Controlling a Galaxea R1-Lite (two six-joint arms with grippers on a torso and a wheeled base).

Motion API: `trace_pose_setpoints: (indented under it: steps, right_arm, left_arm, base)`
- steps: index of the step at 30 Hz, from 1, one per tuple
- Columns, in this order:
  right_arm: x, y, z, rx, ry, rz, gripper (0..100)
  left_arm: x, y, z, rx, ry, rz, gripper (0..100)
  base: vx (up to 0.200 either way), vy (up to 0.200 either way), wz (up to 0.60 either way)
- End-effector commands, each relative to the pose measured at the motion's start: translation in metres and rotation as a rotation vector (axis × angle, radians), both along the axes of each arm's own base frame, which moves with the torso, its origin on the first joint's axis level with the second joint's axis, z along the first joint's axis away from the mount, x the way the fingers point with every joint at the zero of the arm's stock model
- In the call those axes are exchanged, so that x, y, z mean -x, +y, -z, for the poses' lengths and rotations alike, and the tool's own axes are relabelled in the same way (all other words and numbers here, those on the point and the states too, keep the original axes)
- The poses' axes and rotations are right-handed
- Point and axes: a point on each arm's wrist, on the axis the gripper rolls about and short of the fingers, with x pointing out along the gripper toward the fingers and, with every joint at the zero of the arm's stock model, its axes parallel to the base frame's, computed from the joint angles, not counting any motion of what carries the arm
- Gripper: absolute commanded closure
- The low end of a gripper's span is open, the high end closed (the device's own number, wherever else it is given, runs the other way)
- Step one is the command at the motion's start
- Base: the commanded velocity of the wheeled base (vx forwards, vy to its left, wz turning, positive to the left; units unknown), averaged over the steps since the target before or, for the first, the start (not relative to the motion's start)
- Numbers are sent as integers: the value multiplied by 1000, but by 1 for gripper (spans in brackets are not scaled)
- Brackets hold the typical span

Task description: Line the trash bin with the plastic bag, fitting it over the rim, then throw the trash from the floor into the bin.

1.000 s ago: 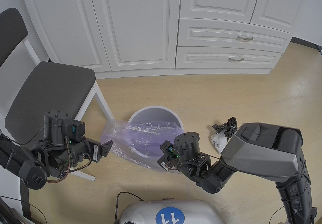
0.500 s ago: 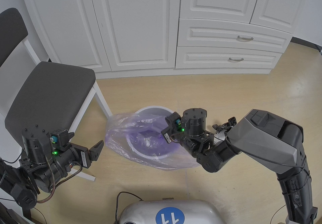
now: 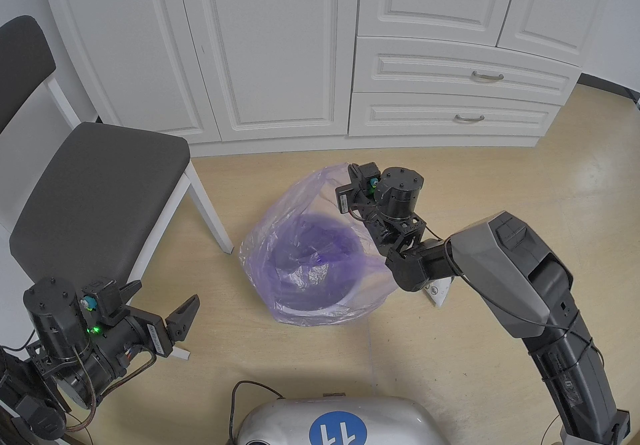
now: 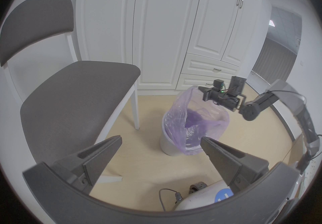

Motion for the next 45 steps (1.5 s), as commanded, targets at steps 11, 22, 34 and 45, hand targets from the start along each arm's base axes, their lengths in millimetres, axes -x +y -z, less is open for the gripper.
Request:
trace_pose_setpoints:
  steps: [11,22,34,45]
  right_arm:
    - [-17,-2,9,-245,39,-66,100]
    - [12,42,12,-334,-5,-199,0]
    - [13,34,-16,-410,-65,-221,0]
    - [59,5,-35,-302,89,-320,0]
  left_arm:
    - [17,-9,2,12,-1,19,0]
    - [21,-21,8,23,32,35,0]
    - [19,-26,16,-22,61,-1,0]
    - [14,-47,29,-49,20,-44,0]
  base:
    - [0,0,0]
    - [0,0,0]
    - [0,0,0]
    - [0,0,0]
